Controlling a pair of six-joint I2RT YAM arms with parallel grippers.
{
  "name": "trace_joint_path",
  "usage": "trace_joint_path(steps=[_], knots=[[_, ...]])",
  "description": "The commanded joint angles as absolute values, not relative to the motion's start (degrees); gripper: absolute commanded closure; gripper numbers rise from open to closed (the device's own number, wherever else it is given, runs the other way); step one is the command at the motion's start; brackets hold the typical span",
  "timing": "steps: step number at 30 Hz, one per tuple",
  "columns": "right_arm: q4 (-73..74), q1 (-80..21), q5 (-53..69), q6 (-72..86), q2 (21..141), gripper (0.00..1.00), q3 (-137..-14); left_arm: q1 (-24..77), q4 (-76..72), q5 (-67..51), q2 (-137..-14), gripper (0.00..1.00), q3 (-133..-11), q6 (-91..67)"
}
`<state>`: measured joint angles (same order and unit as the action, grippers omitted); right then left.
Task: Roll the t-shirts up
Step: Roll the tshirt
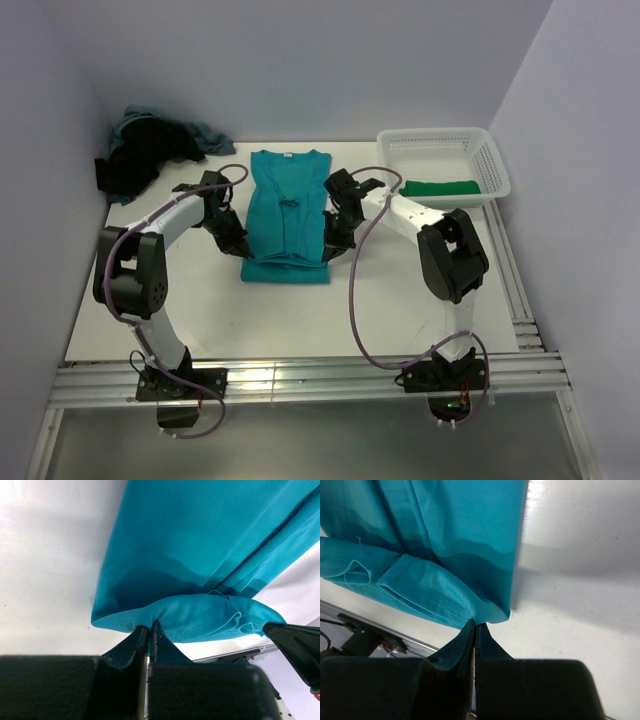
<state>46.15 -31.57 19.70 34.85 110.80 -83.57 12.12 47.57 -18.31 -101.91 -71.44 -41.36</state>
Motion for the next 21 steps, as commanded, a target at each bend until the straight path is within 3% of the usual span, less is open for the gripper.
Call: trace_joint_path(steps=[1,4,7,8,11,21], knots=[[47.5,-30.7,20.0,34.0,111.8,0.99,-86.7,11.8,47.9,-19.2,-103.0,0.94,-74.7,-40.0],[47.0,-30.1,20.0,34.0,112.8,0.96,-87.4,11.7,47.4,-19.5,-104.1,0.88,-75.6,-40.0],[46.8,-29.8,19.9,34.1,114.2,0.84,-88.7,11.3,46.6,-19.9,-105.1,0.73,-75.9,-40.4],[46.4,-29.4,20.0,34.4,114.6,0.82,-89.6,11.1,46.3,-20.0,-105.3,0.63,-75.9,-40.5],[46.1,-28.5,20.1,35.3,115.4,0.73,-90.9,9.9,45.0,-21.0,-105.2,0.52,-75.8,-41.3],[39.8,-24.7,20.0,40.3,112.2,0.59,-89.7,3.3,37.7,-28.7,-104.3,0.51,-77.2,-46.7]])
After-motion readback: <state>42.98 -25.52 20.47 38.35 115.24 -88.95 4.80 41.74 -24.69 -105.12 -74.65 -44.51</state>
